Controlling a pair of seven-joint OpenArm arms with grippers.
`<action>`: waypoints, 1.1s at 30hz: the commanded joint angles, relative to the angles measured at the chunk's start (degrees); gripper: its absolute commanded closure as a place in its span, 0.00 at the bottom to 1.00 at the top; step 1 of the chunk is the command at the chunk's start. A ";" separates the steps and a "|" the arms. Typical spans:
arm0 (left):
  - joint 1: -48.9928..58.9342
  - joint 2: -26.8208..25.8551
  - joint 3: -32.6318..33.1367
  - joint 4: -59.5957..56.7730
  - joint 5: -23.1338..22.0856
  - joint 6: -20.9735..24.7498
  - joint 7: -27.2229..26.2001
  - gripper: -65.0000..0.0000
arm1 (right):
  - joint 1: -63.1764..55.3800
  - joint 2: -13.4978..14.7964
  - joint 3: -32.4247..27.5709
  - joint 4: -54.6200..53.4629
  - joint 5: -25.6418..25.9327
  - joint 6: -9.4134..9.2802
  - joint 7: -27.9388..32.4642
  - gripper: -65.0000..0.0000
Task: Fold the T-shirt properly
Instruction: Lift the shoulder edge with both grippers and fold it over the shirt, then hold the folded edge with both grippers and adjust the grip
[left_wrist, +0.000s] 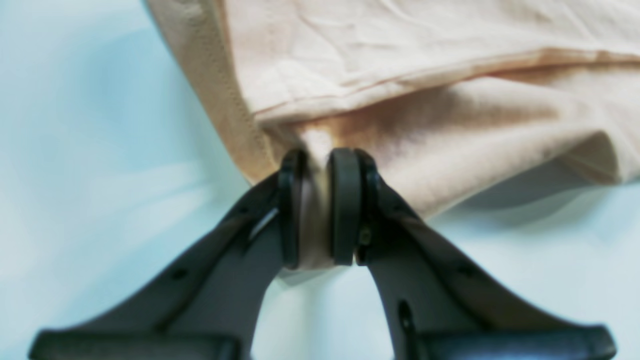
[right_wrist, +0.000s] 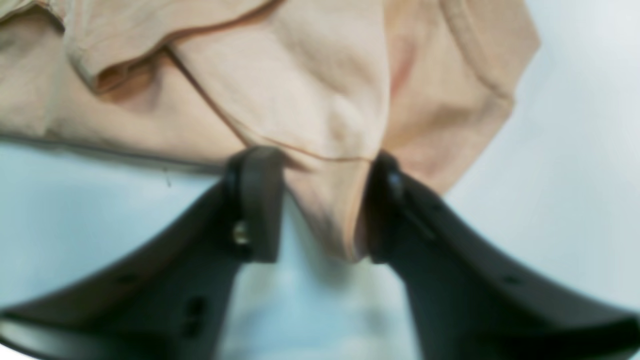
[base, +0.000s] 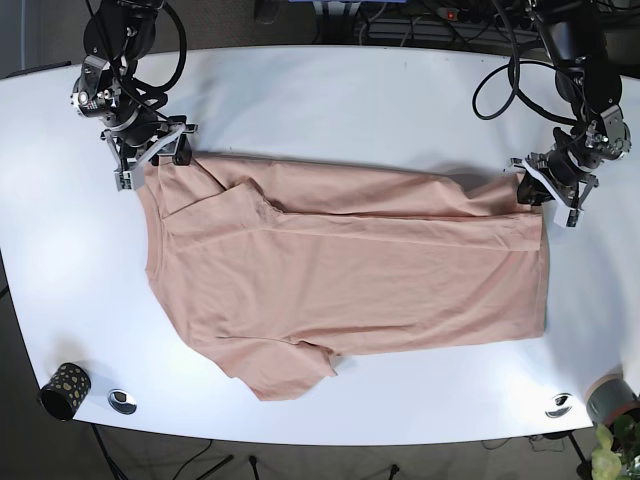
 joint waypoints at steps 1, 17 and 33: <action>0.51 -1.29 -0.15 1.08 0.76 -0.18 1.19 0.88 | 0.20 0.37 0.19 1.13 0.61 0.44 0.02 0.86; 1.47 -5.69 -0.15 0.64 0.67 -0.18 1.19 0.88 | -2.00 4.86 0.28 9.04 0.43 0.53 -0.16 0.92; 1.56 -7.18 -0.15 0.64 0.76 -0.18 1.19 0.88 | 0.55 8.55 0.55 3.85 0.43 0.44 -0.16 0.40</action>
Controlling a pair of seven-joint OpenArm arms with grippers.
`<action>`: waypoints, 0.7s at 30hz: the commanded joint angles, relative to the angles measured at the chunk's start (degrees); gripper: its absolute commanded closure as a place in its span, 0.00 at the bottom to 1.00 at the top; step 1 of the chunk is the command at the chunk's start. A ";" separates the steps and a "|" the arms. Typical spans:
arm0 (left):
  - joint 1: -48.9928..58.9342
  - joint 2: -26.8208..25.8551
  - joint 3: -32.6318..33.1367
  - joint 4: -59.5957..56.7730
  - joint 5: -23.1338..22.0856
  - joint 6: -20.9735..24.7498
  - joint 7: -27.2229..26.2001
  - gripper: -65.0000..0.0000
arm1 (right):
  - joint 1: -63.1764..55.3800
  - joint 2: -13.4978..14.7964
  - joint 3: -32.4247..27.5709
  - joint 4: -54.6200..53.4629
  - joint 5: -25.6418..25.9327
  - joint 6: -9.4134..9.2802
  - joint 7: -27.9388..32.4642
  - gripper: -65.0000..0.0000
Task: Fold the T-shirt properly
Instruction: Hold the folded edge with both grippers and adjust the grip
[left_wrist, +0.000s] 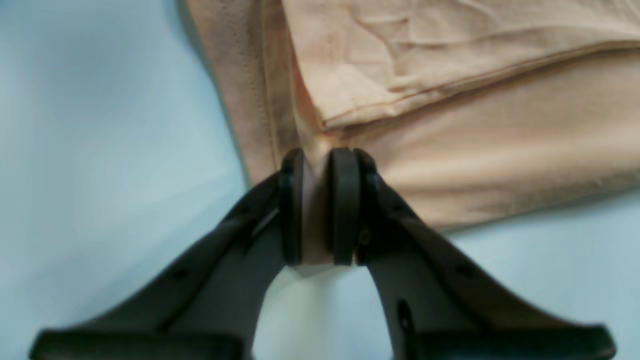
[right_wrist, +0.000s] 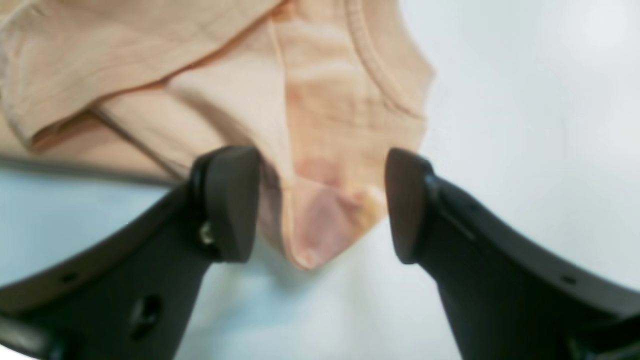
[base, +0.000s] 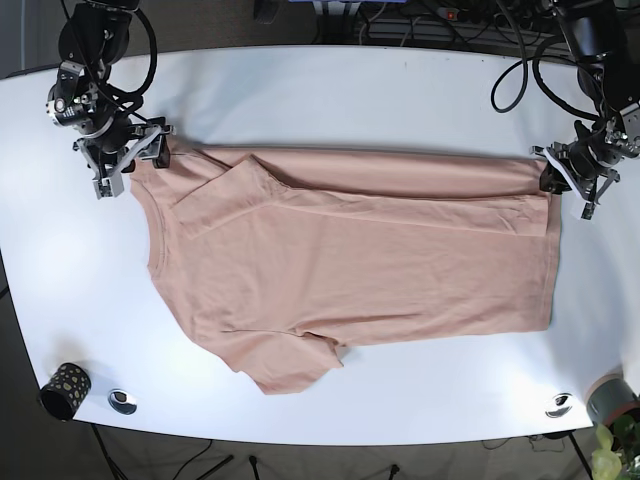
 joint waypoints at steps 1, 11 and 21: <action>-0.38 -1.30 -0.41 0.62 0.32 0.24 -0.26 0.88 | 1.12 1.75 0.52 1.25 0.45 -0.08 1.22 0.40; -0.47 -1.30 -0.41 0.62 0.32 0.24 -0.17 0.88 | 1.03 2.10 4.83 4.42 0.89 0.18 -0.62 0.40; -0.38 -1.30 -0.41 0.62 0.32 0.24 -0.17 0.88 | 1.12 -5.19 4.92 5.38 0.45 4.93 -5.72 0.40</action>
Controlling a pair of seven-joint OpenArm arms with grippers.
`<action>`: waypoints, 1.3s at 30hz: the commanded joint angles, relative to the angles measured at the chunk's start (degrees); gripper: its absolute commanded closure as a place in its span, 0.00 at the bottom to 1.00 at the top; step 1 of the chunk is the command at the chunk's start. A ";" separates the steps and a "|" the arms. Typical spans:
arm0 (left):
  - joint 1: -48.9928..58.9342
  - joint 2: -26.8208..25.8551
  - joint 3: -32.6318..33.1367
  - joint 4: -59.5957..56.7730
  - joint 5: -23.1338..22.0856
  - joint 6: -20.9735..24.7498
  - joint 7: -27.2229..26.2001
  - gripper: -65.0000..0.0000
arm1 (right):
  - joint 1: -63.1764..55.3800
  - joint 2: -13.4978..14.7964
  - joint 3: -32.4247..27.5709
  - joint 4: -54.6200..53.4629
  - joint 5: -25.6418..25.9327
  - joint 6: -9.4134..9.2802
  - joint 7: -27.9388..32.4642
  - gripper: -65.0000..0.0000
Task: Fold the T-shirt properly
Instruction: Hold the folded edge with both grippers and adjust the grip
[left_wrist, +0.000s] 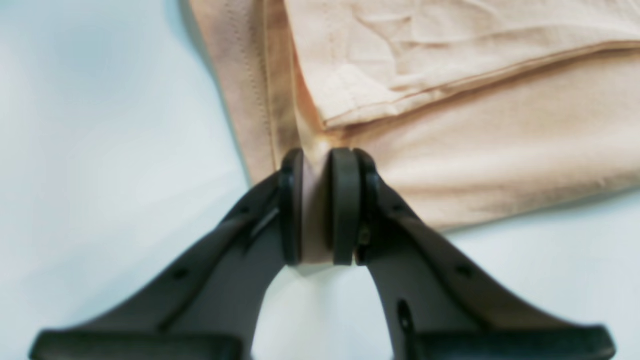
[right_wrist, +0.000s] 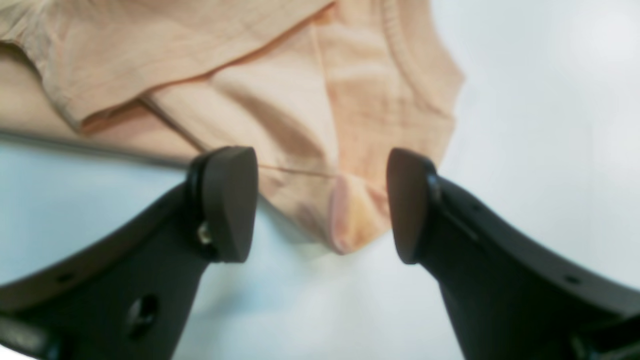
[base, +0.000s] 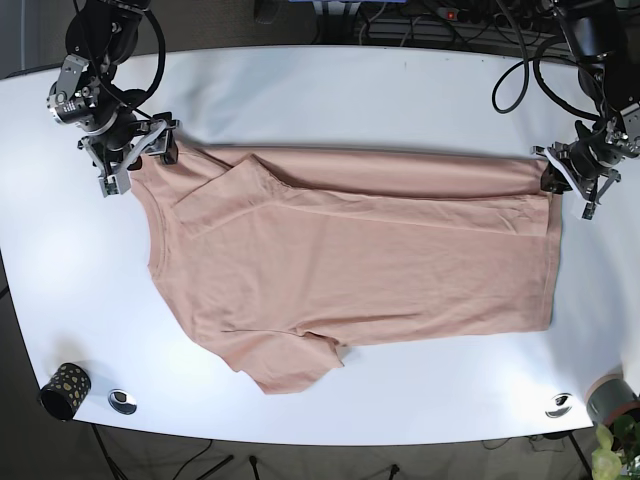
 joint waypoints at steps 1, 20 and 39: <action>-0.38 -1.15 -0.41 0.69 0.15 0.22 -0.17 0.88 | 0.57 0.23 0.44 0.95 0.54 0.16 1.05 0.40; -0.29 -1.15 -0.41 0.69 0.15 0.22 -0.17 0.88 | 6.99 0.58 0.35 -8.37 0.45 0.60 1.14 0.99; -0.21 -1.24 -0.41 0.69 0.24 0.22 -0.17 0.88 | 14.11 9.02 0.35 -20.77 0.45 0.69 8.35 0.92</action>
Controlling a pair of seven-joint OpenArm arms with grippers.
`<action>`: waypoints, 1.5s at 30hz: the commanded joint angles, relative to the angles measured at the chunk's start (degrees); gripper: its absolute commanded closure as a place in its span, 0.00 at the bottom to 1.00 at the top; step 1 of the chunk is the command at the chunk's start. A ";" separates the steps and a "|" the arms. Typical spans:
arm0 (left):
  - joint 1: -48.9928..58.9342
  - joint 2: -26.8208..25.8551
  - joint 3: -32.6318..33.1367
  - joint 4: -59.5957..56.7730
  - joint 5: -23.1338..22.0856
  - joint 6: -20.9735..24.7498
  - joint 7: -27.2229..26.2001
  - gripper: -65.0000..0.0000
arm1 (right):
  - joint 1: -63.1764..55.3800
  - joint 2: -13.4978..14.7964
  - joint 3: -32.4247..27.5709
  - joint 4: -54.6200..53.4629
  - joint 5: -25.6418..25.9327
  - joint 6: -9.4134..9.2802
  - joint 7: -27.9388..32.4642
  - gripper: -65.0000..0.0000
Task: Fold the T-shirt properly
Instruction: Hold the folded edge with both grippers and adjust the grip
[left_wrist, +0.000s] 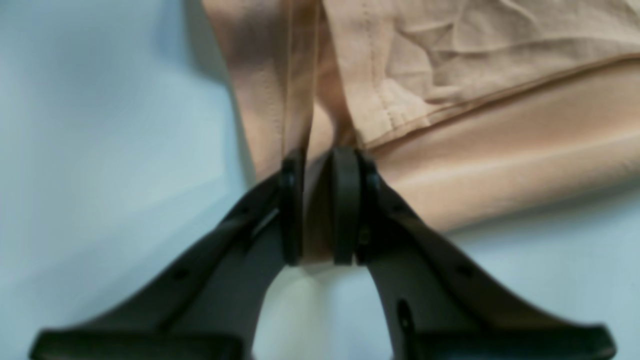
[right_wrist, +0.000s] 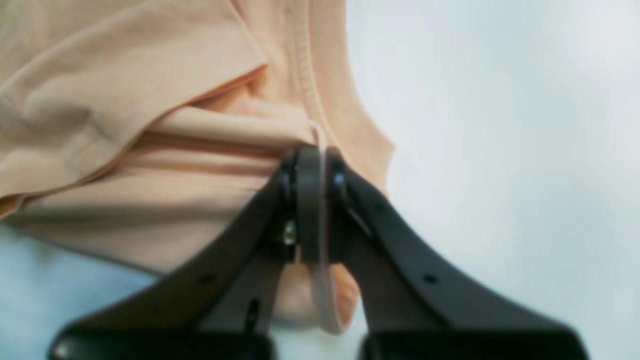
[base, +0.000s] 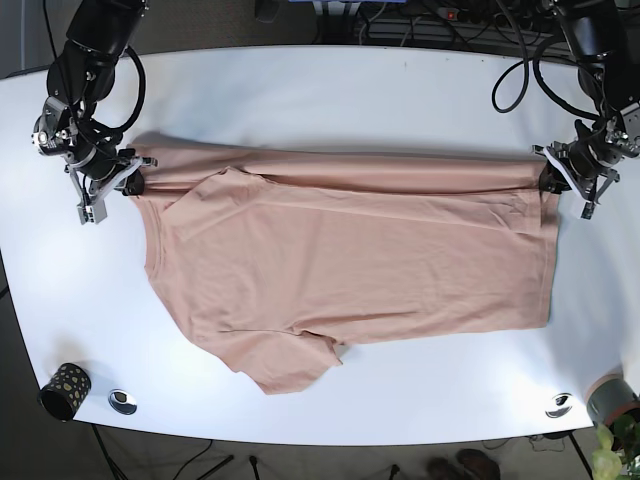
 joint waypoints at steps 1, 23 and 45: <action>-0.36 -1.21 -0.41 0.66 0.50 0.30 -0.15 0.88 | 2.20 2.03 0.44 -0.29 0.30 -0.21 1.97 0.87; -0.89 -1.04 -6.30 2.60 -5.74 0.22 0.29 0.43 | -11.69 -3.43 0.97 14.30 0.56 -0.21 1.70 0.30; -3.96 -1.21 -8.67 -6.72 -7.50 0.39 -0.23 0.42 | -11.60 -3.78 0.44 6.48 0.39 -0.21 6.01 0.30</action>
